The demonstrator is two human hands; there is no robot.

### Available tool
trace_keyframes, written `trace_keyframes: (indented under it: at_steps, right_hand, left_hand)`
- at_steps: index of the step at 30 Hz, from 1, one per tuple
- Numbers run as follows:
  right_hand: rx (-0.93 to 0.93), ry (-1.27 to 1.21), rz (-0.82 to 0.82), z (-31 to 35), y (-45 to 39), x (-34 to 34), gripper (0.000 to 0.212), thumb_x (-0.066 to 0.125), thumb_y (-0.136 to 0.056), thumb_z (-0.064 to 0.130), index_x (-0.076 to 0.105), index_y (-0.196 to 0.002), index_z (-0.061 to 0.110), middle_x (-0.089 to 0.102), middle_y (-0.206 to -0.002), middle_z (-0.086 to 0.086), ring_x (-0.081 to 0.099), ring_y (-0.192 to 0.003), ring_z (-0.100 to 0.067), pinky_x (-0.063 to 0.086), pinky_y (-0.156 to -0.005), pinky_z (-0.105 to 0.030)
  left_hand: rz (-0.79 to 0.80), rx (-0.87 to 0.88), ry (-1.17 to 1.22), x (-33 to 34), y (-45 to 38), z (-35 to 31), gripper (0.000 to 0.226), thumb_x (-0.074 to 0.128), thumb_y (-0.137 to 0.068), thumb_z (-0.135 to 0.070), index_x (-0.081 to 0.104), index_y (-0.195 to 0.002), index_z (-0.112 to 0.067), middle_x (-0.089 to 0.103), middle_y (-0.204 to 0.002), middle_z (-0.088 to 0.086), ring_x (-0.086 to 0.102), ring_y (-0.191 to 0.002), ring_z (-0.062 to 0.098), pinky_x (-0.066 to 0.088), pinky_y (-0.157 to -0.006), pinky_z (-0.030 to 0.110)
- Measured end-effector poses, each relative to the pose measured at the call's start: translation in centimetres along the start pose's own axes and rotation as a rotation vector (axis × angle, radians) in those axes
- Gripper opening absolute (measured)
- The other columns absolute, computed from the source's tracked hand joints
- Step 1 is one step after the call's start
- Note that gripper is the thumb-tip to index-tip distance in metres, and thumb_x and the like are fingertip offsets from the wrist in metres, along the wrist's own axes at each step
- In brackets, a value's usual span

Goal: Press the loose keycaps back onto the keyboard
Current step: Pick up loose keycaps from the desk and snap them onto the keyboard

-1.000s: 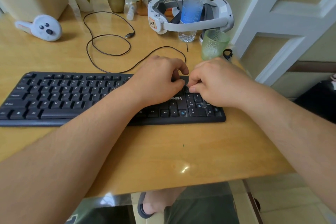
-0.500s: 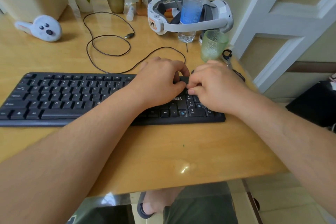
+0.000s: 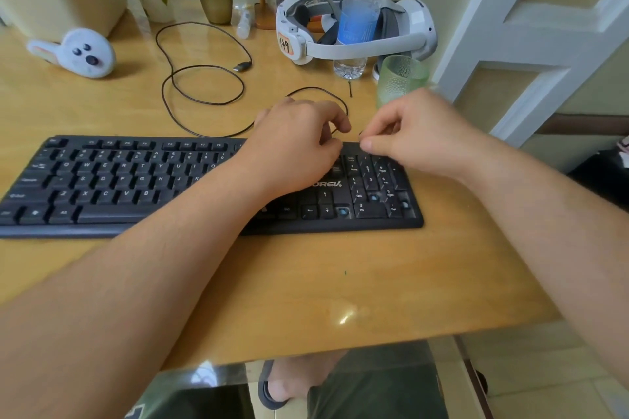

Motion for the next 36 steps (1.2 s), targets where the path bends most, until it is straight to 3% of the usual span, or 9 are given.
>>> trace_keyframes:
  at_steps: [2,4,9,12,15,17,21,28,36]
  right_hand:
    - [0.055,-0.136,0.008,-0.8,-0.2,0.0,0.016,0.089,-0.078,0.031,0.077,-0.076,0.021,0.064,-0.06,0.016,0.052,-0.053,0.006,0.043,-0.059,-0.015]
    - [0.097,-0.155,0.051,-1.4,-0.3,0.8,0.026,0.092,-0.073,0.036,0.074,-0.074,0.017,0.062,-0.058,0.014,0.054,-0.057,-0.001,0.046,-0.063,-0.024]
    - [0.173,-0.007,0.146,-2.0,-0.3,2.8,0.043,0.093,-0.066,0.049,0.064,-0.066,0.018,0.058,-0.062,0.005,0.053,-0.064,-0.015,0.042,-0.062,-0.03]
    - [0.159,0.061,0.197,-1.3,-0.2,2.9,0.04,0.092,-0.07,0.046,0.063,-0.068,0.018,0.057,-0.064,0.002,0.052,-0.063,-0.015,0.041,-0.061,-0.03]
    - [0.037,-0.006,0.161,-0.3,0.4,2.1,0.02,0.089,-0.077,0.039,0.073,-0.078,0.027,0.065,-0.074,0.011,0.055,-0.065,-0.003,0.044,-0.065,-0.027]
    - [-0.086,0.066,0.101,0.2,1.5,1.7,0.008,0.079,-0.088,0.032,0.078,-0.092,0.038,0.065,-0.087,0.016,0.057,-0.08,0.001,0.045,-0.077,-0.028]
    - [-0.239,0.192,-0.003,0.8,4.2,2.4,0.037,0.058,-0.098,0.011,0.074,-0.124,0.033,0.061,-0.105,0.012,0.053,-0.107,-0.016,0.044,-0.101,-0.038]
    - [-0.151,0.249,-0.018,1.2,4.9,3.1,0.057,0.035,-0.086,0.023,0.07,-0.13,0.036,0.056,-0.107,0.012,0.045,-0.11,-0.023,0.045,-0.099,-0.052]
    - [-0.105,0.269,0.056,1.3,4.7,3.1,0.059,0.036,-0.083,0.027,0.067,-0.129,0.044,0.052,-0.105,0.019,0.039,-0.114,-0.018,0.04,-0.099,-0.054]
  left_hand:
    - [-0.02,-0.018,-0.005,-0.4,0.0,0.2,0.024,0.059,-0.093,-0.028,0.066,-0.114,-0.037,0.065,-0.086,-0.016,0.051,-0.103,0.021,0.047,-0.097,0.046]
    - [-0.021,-0.028,-0.008,-0.4,0.0,0.3,0.025,0.06,-0.093,-0.029,0.066,-0.116,-0.037,0.065,-0.087,-0.015,0.052,-0.104,0.021,0.047,-0.097,0.046]
    - [-0.018,-0.032,-0.009,-0.3,0.1,0.2,0.025,0.06,-0.093,-0.029,0.066,-0.115,-0.038,0.066,-0.087,-0.015,0.051,-0.102,0.02,0.047,-0.097,0.047]
    - [0.006,-0.029,-0.018,-0.1,0.1,0.2,0.028,0.057,-0.094,-0.024,0.068,-0.111,-0.043,0.064,-0.09,-0.014,0.05,-0.103,0.02,0.047,-0.098,0.048]
    - [0.096,-0.004,-0.09,0.5,0.2,0.1,0.047,0.05,-0.092,-0.016,0.069,-0.11,-0.055,0.063,-0.106,-0.012,0.048,-0.113,0.024,0.044,-0.101,0.05]
    - [0.135,0.001,-0.127,0.7,0.3,-0.1,0.057,0.047,-0.09,-0.013,0.068,-0.114,-0.059,0.061,-0.114,-0.01,0.046,-0.118,0.025,0.04,-0.103,0.05]
    - [0.18,-0.001,-0.138,1.1,0.5,-0.6,0.058,0.044,-0.09,-0.012,0.07,-0.115,-0.058,0.054,-0.112,-0.014,0.04,-0.118,0.021,0.032,-0.101,0.045]
    - [0.168,0.018,-0.251,0.7,0.7,-1.1,0.055,0.044,-0.092,-0.017,0.069,-0.113,-0.062,0.052,-0.113,-0.015,0.04,-0.119,0.02,0.028,-0.102,0.043]
    - [0.159,0.02,-0.315,0.5,0.5,-1.2,0.056,0.043,-0.091,-0.019,0.068,-0.112,-0.064,0.049,-0.111,-0.017,0.038,-0.121,0.02,0.026,-0.104,0.044]
Point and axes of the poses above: each hand's wrist, its own y-axis away from the middle knuckle, its own x-axis out of the palm, z = x × y, the point moved 10 cm from there along -y, towards the middle knuckle
